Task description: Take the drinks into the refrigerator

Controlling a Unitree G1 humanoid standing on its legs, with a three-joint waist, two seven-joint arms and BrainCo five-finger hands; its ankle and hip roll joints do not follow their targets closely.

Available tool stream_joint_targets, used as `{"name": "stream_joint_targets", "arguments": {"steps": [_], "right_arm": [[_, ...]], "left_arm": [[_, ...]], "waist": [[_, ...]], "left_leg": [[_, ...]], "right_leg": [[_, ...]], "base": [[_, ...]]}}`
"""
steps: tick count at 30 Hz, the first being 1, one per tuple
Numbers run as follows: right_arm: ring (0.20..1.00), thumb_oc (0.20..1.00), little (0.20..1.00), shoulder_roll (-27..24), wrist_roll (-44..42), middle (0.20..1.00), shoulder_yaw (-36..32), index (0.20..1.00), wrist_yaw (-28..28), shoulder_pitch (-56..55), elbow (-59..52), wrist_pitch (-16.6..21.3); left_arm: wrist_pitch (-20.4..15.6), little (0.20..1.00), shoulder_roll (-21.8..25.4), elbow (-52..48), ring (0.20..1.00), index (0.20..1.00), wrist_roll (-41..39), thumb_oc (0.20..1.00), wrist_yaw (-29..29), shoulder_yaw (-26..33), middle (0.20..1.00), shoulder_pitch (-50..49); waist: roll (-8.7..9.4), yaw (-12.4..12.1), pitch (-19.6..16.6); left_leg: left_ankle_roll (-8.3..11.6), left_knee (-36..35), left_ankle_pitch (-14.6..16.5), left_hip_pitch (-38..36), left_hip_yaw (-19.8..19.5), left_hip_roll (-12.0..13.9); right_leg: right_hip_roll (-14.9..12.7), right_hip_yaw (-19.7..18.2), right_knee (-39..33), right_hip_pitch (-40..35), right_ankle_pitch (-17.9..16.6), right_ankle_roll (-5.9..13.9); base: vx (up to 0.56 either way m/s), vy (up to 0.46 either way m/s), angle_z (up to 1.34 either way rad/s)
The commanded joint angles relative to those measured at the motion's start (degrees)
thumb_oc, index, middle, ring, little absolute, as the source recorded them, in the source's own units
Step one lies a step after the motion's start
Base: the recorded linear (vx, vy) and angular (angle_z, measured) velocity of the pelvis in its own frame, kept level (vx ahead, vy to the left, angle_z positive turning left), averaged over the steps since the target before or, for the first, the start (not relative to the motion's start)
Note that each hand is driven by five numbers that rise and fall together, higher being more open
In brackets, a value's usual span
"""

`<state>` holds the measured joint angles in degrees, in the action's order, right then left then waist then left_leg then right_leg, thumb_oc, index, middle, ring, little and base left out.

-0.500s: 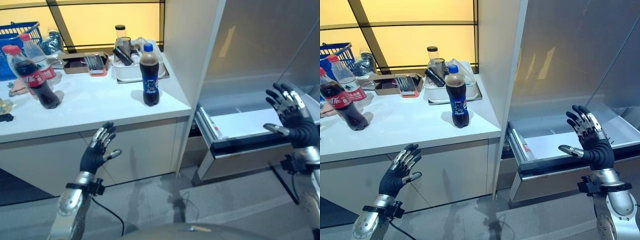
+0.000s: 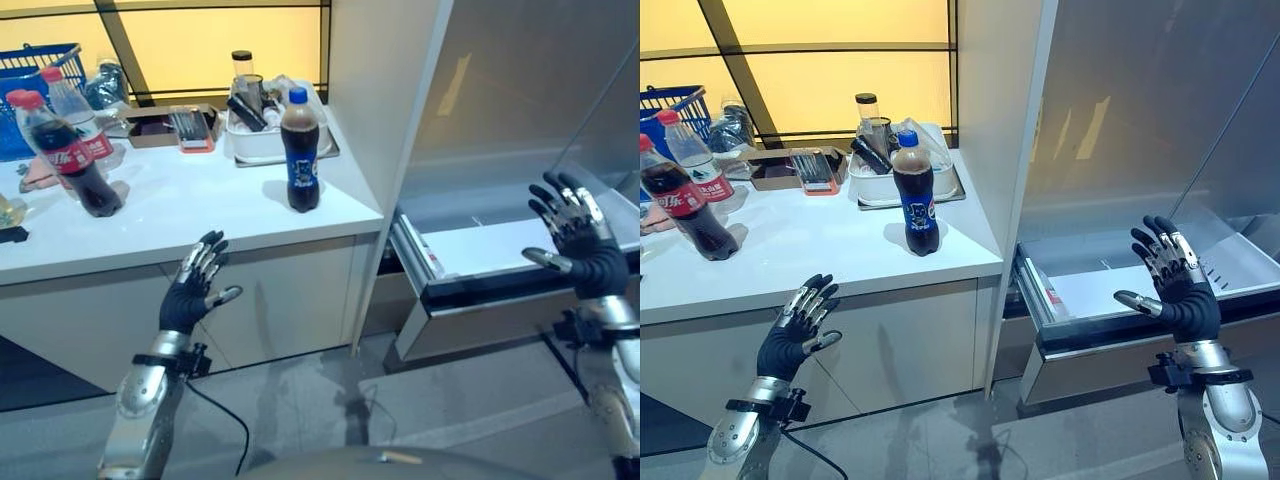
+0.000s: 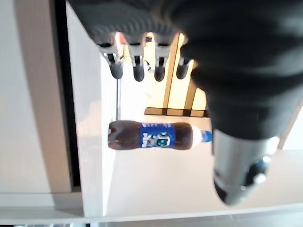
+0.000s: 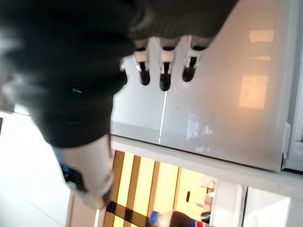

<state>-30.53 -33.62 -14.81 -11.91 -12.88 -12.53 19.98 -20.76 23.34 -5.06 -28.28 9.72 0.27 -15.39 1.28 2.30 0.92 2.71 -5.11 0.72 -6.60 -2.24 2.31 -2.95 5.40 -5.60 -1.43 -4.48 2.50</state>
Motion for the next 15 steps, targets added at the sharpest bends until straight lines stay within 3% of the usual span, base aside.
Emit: {"name": "stream_joint_targets", "arguments": {"steps": [1,15], "right_arm": [[1.0,1.0,1.0,0.37,1.21,1.0,-0.11,1.0,0.89,5.55,0.53,2.65],[1.0,1.0,1.0,0.46,2.75,1.0,1.74,1.0,0.24,7.15,-0.05,1.44]], "left_arm": [[-3.8,1.0,1.35,-3.37,1.0,1.0,-0.03,1.0,-1.24,2.87,1.0,4.81],[-3.11,1.0,2.73,-0.49,1.0,1.0,4.85,1.0,-5.2,1.39,1.0,11.88]], "waist": [[1.77,0.41,-0.07],[1.25,1.13,-0.35]], "left_leg": [[-2.12,0.11,1.89,-0.52,-0.57,-2.2],[-2.13,0.11,2.15,-1.14,0.03,-2.17]], "right_leg": [[-1.69,-0.13,1.2,-4.62,3.23,3.14],[-1.56,-0.73,1.34,-4.82,3.32,3.13]], "base": [[0.0,-0.006,-0.03],[0.0,0.0,0.0]]}}
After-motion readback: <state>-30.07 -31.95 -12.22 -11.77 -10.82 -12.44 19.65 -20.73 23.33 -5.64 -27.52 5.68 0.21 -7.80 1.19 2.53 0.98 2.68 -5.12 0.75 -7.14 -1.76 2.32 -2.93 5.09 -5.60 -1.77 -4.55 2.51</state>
